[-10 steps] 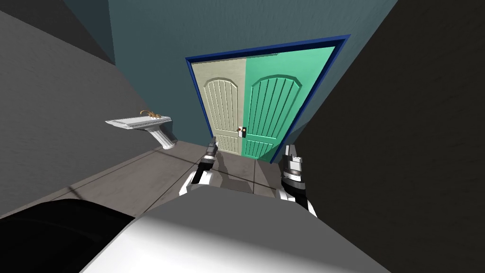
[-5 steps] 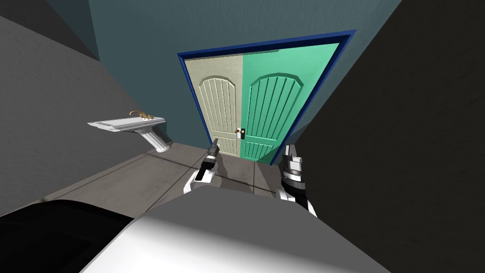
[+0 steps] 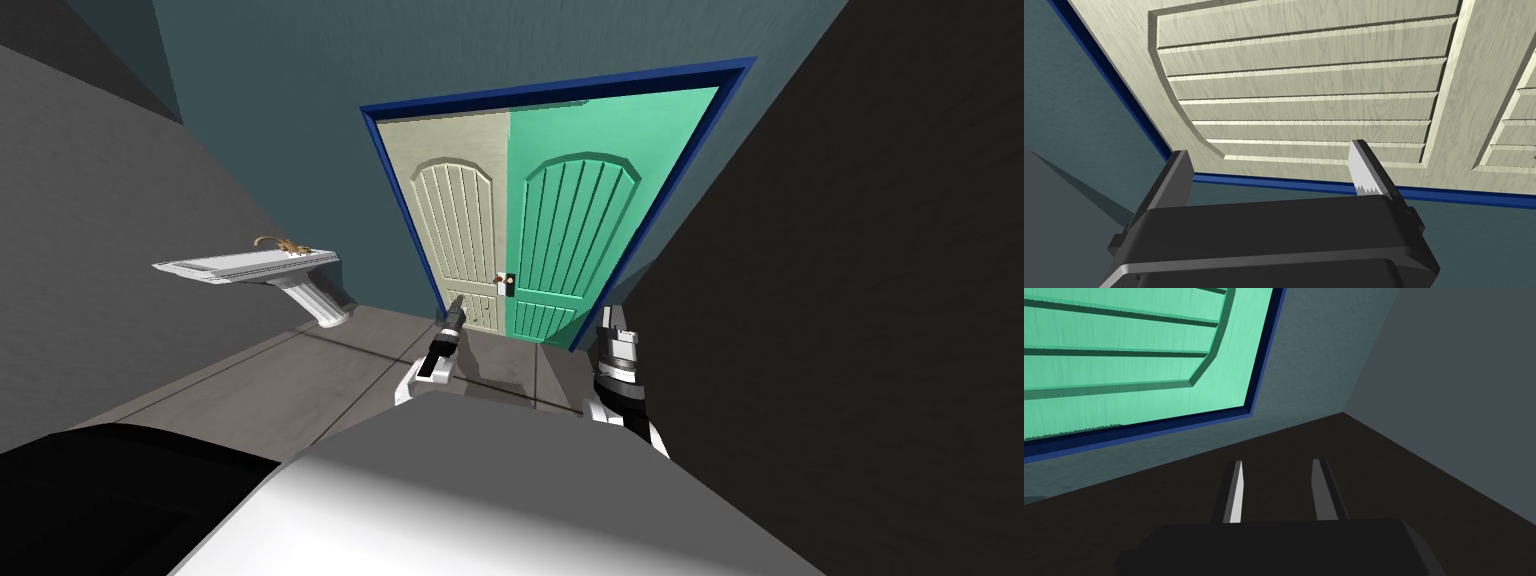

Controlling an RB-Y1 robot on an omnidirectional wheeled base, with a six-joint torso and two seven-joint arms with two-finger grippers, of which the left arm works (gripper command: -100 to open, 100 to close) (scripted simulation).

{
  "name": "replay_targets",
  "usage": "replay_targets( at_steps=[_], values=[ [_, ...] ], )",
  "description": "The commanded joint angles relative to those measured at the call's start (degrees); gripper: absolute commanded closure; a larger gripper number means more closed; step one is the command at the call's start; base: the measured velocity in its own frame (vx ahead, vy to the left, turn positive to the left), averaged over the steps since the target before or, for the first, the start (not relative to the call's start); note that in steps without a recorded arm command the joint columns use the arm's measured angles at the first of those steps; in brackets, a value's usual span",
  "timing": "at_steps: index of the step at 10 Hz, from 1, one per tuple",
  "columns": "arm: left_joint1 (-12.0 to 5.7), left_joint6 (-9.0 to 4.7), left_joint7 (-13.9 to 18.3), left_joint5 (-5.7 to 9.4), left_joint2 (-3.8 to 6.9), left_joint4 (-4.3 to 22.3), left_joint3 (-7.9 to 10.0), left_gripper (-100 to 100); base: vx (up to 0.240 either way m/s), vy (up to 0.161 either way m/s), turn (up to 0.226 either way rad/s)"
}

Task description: Pull the door open

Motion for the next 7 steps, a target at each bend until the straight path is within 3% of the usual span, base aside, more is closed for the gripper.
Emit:
replay_targets(
  at_steps=[1, 7],
  values=[
    [-0.86, 0.01, 0.44, 0.41, 0.41, 2.26, 0.03, -100, 0.142, 0.008, -0.047],
    [-3.53, 0.41, 1.20, 1.28, 0.89, 8.36, -0.10, -100, 0.099, 0.009, -0.035]
  ],
)
